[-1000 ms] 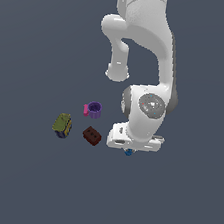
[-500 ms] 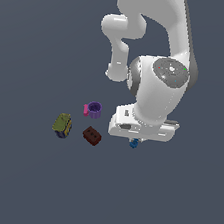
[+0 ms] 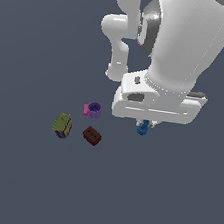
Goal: Pick up a designated object from a clutter of objects.
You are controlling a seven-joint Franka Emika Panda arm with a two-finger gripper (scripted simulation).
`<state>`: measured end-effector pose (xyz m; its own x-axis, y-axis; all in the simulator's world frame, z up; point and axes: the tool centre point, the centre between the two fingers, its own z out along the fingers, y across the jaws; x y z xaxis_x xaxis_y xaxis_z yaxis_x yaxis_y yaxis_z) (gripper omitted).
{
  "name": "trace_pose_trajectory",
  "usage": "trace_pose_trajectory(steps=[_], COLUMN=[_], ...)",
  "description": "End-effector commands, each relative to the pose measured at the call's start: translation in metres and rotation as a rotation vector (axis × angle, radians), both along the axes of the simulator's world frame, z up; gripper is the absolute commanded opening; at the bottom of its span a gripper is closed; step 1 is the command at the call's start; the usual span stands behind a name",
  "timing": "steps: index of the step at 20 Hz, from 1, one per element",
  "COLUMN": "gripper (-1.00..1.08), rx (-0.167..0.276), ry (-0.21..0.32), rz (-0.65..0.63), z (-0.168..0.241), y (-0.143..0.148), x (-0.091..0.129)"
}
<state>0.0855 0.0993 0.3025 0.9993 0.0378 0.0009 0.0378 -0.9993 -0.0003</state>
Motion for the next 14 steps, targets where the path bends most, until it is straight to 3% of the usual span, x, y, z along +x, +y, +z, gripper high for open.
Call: trace_pose_trajectory(steps=[1,14], gripper=[-1.00,-1.00], rx=[0.000,0.000], ry=[0.001,0.001], rz=[0.000,-0.001], z=[0.027,0.110], y=[0.000,0.001], x=[0.001,0.010])
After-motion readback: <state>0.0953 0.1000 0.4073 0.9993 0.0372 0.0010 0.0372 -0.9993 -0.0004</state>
